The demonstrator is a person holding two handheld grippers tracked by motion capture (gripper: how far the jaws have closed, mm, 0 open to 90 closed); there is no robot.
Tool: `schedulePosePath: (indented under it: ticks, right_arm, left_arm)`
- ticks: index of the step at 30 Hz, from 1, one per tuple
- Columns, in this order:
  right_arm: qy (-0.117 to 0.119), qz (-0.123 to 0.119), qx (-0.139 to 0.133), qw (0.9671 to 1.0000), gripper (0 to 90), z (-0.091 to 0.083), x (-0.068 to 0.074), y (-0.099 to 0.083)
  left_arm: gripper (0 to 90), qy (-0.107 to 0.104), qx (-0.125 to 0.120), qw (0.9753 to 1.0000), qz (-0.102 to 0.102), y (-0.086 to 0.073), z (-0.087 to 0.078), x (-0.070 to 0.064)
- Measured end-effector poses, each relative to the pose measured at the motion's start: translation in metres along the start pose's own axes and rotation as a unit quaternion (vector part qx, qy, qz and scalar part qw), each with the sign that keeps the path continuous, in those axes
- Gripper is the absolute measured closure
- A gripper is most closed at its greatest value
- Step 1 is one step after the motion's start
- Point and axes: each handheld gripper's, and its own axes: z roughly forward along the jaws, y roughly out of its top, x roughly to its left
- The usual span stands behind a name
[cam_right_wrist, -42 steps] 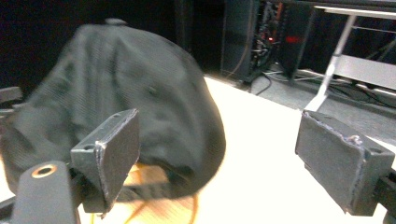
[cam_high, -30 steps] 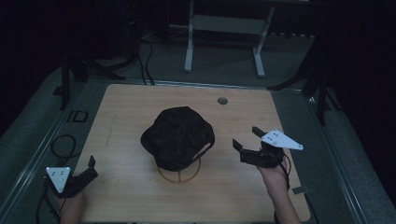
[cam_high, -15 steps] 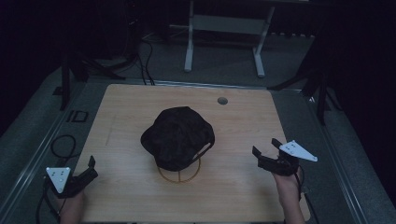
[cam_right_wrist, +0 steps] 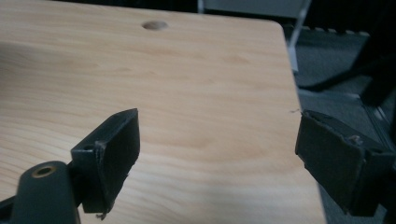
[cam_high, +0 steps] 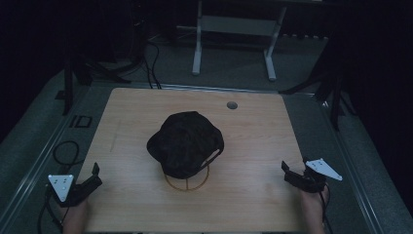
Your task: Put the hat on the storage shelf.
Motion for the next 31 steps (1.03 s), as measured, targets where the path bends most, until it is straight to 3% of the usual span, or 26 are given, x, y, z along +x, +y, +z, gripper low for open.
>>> schedulePosePath:
  ticks: [10,19,22,31]
  right_arm:
    - [-0.051,0.025,0.006,0.9983,13.9,-0.005,-0.023,-0.021]
    - [-0.092,0.021,0.032,0.9951,13.9,-0.007,-0.029,-0.035]
    - [-0.101,0.037,0.029,0.9938,14.0,-0.008,-0.032,-0.037]
    - [-0.111,0.044,0.027,0.9925,14.1,-0.009,-0.033,-0.039]
  left_arm:
    - [4.5,0.000,0.000,1.0000,0.000,0.000,0.000,0.000]
    - [4.4,-0.002,0.001,1.0000,-0.001,0.000,0.000,0.000]
    - [4.5,-0.001,0.001,1.0000,-0.001,0.000,0.000,0.000]
    - [4.4,-0.001,0.003,1.0000,0.001,0.000,0.000,0.000]
